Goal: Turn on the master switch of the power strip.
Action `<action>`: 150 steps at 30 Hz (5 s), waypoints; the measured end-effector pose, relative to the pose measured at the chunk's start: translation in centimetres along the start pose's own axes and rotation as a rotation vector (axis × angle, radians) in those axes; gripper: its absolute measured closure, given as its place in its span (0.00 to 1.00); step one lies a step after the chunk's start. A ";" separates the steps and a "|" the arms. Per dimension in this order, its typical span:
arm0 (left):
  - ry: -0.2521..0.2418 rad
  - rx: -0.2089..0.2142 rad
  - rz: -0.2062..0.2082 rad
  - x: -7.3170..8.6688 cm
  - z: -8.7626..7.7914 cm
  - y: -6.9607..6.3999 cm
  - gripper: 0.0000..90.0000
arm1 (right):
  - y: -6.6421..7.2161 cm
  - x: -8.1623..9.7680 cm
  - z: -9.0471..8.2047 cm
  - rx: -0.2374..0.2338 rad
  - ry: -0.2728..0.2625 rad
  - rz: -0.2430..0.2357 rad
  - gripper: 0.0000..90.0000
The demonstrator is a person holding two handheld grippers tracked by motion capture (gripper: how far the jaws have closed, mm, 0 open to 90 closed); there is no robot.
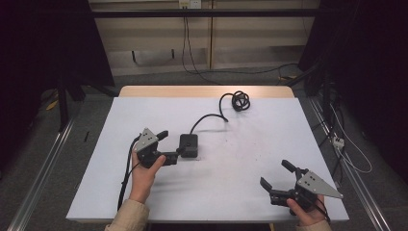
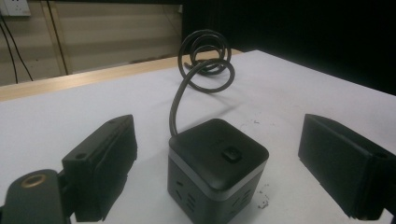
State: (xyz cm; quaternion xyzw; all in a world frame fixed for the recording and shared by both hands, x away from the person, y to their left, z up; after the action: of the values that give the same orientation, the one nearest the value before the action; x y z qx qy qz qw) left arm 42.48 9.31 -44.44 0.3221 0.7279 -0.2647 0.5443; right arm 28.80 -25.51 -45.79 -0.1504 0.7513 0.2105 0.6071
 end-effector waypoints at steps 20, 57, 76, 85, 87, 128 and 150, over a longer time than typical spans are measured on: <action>0.018 0.024 0.030 -0.7 1.1 -0.6 0.24 | -0.1 0.0 0.0 -0.001 0.001 -0.003 0.03; 0.049 0.071 0.031 -1.3 2.2 -1.1 0.53 | -0.1 0.0 0.0 0.000 0.000 -0.013 0.04; 0.078 0.074 0.017 -1.1 2.4 -0.7 0.64 | 0.0 0.0 0.1 -0.001 0.002 -0.015 0.04; 0.090 0.080 0.021 -1.2 2.6 -0.7 0.70 | -0.2 0.0 0.1 0.004 0.001 -0.014 0.04; 0.091 0.080 0.024 -1.3 2.6 -0.7 0.73 | -0.2 0.0 0.1 0.006 -0.002 -0.013 0.04; 0.188 0.108 0.009 -0.3 2.9 -0.8 1.00 | -0.2 -0.2 -0.1 0.006 -0.009 -0.015 0.04; 0.188 0.107 -0.035 0.0 2.9 -0.8 1.00 | -0.3 -0.3 0.0 0.009 -0.010 -0.021 0.04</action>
State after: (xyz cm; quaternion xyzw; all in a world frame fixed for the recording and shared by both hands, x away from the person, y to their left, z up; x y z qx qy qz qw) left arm 43.68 6.65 -45.19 0.3612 0.7662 -0.2813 0.4509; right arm 28.96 -25.79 -45.55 -0.1544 0.7477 0.2015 0.6137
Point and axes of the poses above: each handheld gripper's, and its own axes: z roughly forward along the jaws, x roughly out of its underside, y roughly to its left, the point moved 6 cm from there along z, roughly forward along the jaws, and after that the axes turned 5 degrees about z, right-handed, at the moved point
